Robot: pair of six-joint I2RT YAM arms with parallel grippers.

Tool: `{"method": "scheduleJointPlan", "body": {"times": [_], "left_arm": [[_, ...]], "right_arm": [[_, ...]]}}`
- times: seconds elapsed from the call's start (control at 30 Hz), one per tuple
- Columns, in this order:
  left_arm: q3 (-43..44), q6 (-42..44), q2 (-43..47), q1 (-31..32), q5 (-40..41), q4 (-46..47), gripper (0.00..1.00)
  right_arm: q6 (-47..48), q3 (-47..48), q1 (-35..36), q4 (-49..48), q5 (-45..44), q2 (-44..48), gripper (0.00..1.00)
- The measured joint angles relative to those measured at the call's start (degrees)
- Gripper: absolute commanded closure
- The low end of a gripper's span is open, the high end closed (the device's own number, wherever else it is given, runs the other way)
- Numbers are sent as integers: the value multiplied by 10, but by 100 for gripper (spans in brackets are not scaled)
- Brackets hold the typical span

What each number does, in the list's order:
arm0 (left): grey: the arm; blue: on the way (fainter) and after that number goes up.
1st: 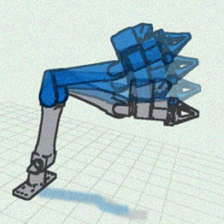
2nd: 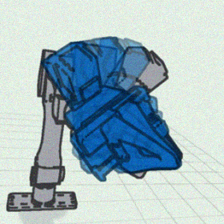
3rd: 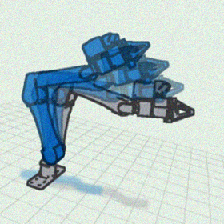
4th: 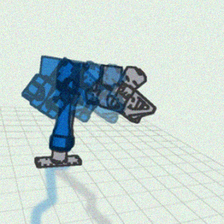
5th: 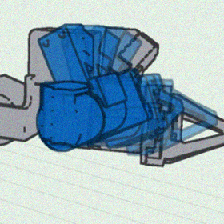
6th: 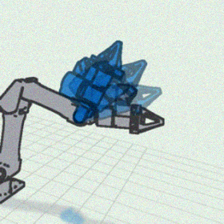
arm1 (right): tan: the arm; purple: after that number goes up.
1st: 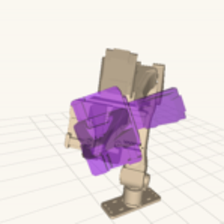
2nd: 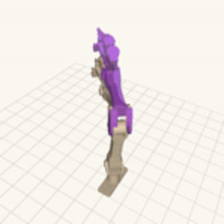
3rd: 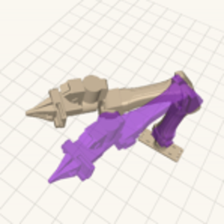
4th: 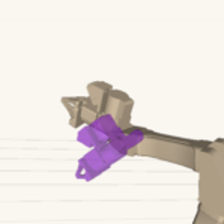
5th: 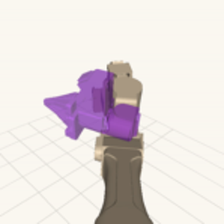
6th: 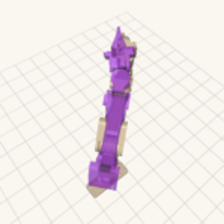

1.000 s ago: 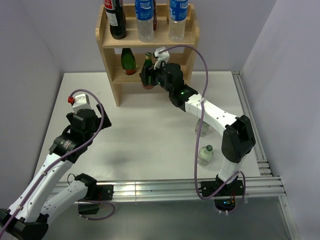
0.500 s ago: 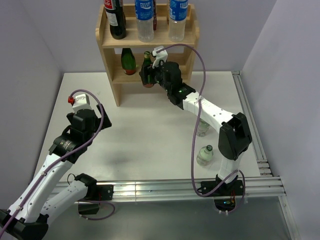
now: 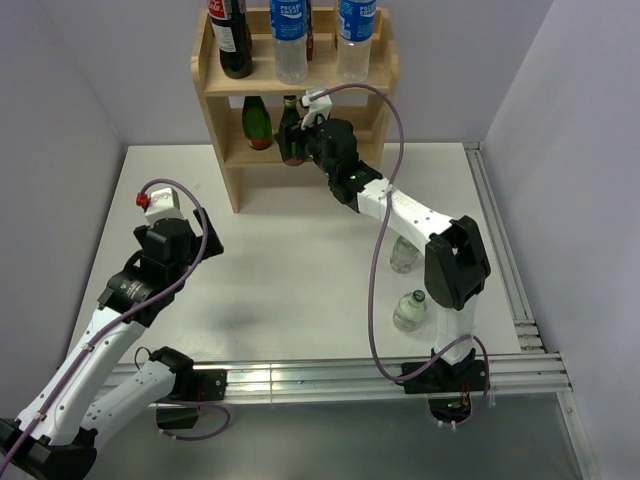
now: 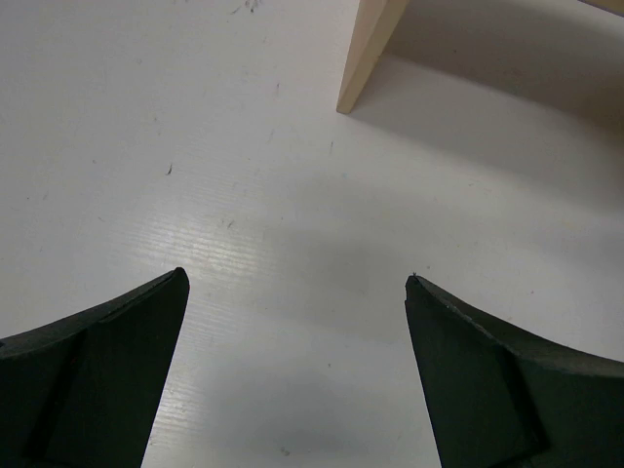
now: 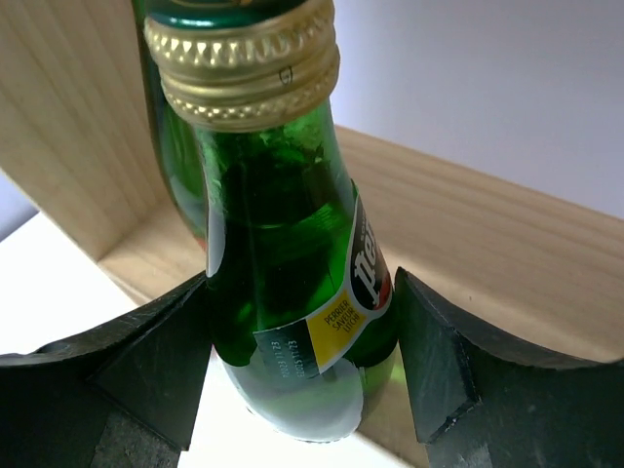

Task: Place and organize the beverage onto the shelf
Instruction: Place the drink on the shelf.

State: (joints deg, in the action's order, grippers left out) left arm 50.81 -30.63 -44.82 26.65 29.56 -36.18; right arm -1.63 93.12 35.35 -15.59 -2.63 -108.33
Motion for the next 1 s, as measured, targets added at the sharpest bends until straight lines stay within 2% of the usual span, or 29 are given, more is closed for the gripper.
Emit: {"method": "scheduleJointPlan", "body": {"times": [0.47,1.0], "left_arm": [[0,0,0,0,-11,0,1],[0,10,0,-5,-20,12,1]], "right_arm": [[5,49,-2,-75,0,-62,100],[26,70,-1,-69,-14,-76,100]]}}
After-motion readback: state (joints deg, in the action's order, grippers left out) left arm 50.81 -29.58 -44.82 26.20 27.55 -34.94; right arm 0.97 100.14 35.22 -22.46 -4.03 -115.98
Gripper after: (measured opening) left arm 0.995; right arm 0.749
